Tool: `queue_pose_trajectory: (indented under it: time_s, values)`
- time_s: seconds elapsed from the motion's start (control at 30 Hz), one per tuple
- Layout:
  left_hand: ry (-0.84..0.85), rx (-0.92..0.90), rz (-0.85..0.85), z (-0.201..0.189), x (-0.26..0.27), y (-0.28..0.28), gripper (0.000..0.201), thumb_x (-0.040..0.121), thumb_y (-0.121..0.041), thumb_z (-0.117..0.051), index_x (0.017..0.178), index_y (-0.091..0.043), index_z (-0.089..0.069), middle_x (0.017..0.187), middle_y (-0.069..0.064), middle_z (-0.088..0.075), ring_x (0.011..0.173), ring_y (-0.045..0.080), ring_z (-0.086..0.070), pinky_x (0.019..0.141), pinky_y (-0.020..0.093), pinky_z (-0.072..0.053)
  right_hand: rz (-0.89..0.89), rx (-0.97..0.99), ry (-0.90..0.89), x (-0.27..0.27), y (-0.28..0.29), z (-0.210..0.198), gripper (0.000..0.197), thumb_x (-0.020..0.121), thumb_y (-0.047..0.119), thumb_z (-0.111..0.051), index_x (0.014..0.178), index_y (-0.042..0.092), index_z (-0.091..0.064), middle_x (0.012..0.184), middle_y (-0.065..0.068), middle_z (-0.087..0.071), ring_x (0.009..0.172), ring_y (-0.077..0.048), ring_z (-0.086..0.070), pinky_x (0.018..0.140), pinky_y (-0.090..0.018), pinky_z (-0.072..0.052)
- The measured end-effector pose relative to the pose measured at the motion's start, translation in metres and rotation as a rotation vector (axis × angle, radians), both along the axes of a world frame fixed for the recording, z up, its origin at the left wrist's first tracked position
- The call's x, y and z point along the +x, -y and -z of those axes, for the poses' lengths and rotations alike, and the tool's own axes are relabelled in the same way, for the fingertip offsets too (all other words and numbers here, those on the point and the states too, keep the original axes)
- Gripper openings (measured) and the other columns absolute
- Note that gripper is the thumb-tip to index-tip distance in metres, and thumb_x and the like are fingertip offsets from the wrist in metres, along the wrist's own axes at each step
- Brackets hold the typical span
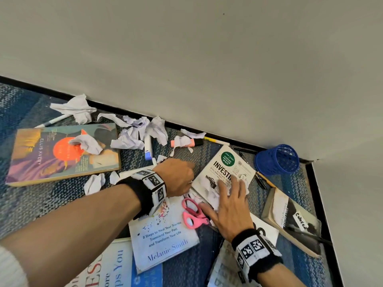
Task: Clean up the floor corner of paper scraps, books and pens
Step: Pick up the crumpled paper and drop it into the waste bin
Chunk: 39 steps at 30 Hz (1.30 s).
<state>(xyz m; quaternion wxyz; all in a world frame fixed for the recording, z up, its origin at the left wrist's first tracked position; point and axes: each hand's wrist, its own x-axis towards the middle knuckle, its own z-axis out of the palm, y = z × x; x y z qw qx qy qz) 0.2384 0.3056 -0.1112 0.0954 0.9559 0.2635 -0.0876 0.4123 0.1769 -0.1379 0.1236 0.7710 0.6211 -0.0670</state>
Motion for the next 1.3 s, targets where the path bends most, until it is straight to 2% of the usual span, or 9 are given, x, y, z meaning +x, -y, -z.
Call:
queue_pose_trajectory:
  time_s: [0.1,0.23,0.33,0.5,0.67,0.8,0.9,1.07,1.3]
  values:
    - [0.029,-0.026,0.016,0.004,-0.006,0.005,0.028,0.1,-0.026,-0.039,0.108,-0.009,-0.06,0.107,0.008,-0.061,0.094,0.029,-0.063,0.068,0.034,-0.04,-0.064,0.014,0.093,0.0,0.003,0.001,0.068,0.09,0.071,-0.024,0.126,0.017,-0.044,0.118,-0.017,-0.046,0.103,-0.035,-0.045,0.083,-0.045,-0.043]
    - [0.011,-0.074,0.003,0.006,-0.009,0.016,0.025,0.101,-0.027,-0.041,0.12,-0.01,-0.043,0.109,0.011,-0.061,0.094,0.034,-0.062,0.067,0.037,-0.039,-0.257,0.12,0.033,0.002,0.008,-0.001,0.039,0.078,0.038,-0.074,0.098,0.019,-0.047,0.09,-0.005,-0.047,0.07,-0.023,-0.049,0.056,-0.035,-0.044]
    - [-0.019,-0.078,0.025,0.007,-0.009,0.02,0.027,0.102,-0.028,-0.041,0.122,-0.01,-0.045,0.111,0.011,-0.061,0.095,0.033,-0.062,0.072,0.038,-0.046,-0.27,0.12,-0.111,0.004,0.007,-0.003,0.025,0.088,0.036,-0.06,0.099,0.021,-0.042,0.085,-0.005,-0.054,0.055,-0.025,-0.056,0.044,-0.035,-0.044]
    - [-0.027,-0.06,0.095,0.006,-0.009,0.025,0.025,0.101,-0.026,-0.04,0.12,-0.011,-0.047,0.104,0.011,-0.062,0.089,0.032,-0.062,0.069,0.038,-0.047,0.072,0.36,-0.375,0.02,0.007,-0.01,0.013,0.098,0.019,-0.046,0.096,0.01,-0.054,0.073,-0.003,-0.057,0.061,-0.023,-0.052,0.061,-0.033,-0.045]
    - [-0.081,-0.059,0.117,0.005,0.0,0.036,0.026,0.1,-0.021,-0.043,0.123,-0.01,-0.049,0.112,0.011,-0.061,0.098,0.032,-0.061,0.069,0.035,-0.039,0.346,0.442,-0.386,0.061,0.014,-0.022,0.039,0.092,0.003,-0.048,0.129,0.013,-0.054,0.109,-0.006,-0.062,0.094,-0.027,-0.06,0.089,-0.039,-0.048]
    - [-0.043,-0.094,0.06,0.005,0.005,0.04,0.026,0.096,-0.015,-0.048,0.121,-0.008,-0.051,0.115,0.009,-0.057,0.1,0.029,-0.06,0.07,0.033,-0.039,0.476,0.434,-0.242,0.09,0.014,-0.026,0.022,0.094,0.019,-0.047,0.101,0.008,-0.065,0.099,-0.019,-0.069,0.089,-0.034,-0.062,0.082,-0.038,-0.046]
    - [0.067,-0.155,-0.024,0.006,0.006,0.038,0.024,0.1,-0.022,-0.044,0.119,-0.01,-0.053,0.112,0.006,-0.055,0.095,0.025,-0.059,0.068,0.032,-0.04,0.558,0.184,-0.124,0.09,0.007,-0.025,0.045,0.095,0.047,-0.046,0.11,0.007,-0.055,0.102,-0.021,-0.067,0.095,-0.036,-0.063,0.079,-0.037,-0.047]
    - [0.264,-0.302,-0.294,0.007,0.007,0.021,0.026,0.103,-0.03,-0.04,0.094,-0.015,-0.058,0.099,0.0,-0.059,0.088,0.019,-0.058,0.075,0.034,-0.048,0.429,-0.03,0.009,0.082,0.0,-0.017,0.035,0.1,0.033,-0.039,0.12,0.008,-0.053,0.114,-0.021,-0.06,0.1,-0.037,-0.062,0.081,-0.04,-0.049]
    - [0.19,-0.222,-0.394,0.005,-0.006,0.007,0.02,0.103,-0.026,-0.034,0.098,-0.013,-0.049,0.089,0.01,-0.063,0.075,0.027,-0.055,0.068,0.037,-0.046,0.364,0.363,-0.321,0.069,-0.011,-0.026,0.021,0.09,0.018,-0.05,0.071,0.011,-0.048,0.081,-0.011,-0.054,0.08,-0.031,-0.054,0.072,-0.037,-0.04]
